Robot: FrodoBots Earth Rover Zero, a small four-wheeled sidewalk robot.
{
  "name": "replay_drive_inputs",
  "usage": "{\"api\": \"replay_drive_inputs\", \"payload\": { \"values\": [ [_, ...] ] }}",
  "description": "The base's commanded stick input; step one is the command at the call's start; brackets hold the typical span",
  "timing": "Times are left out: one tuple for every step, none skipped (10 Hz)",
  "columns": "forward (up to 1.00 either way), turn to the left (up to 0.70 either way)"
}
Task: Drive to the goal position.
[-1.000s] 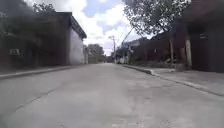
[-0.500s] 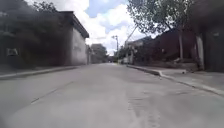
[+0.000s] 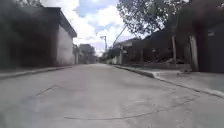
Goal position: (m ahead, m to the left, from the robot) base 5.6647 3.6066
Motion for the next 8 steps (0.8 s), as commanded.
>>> {"api": "replay_drive_inputs", "payload": {
  "values": [
    [1.0,0.0],
    [1.0,-0.01],
    [1.0,-0.02],
    [1.0,-0.02],
    [1.0,-0.02],
    [1.0,-0.02],
    [1.0,-0.02],
    [1.0,-0.02]
  ]
}}
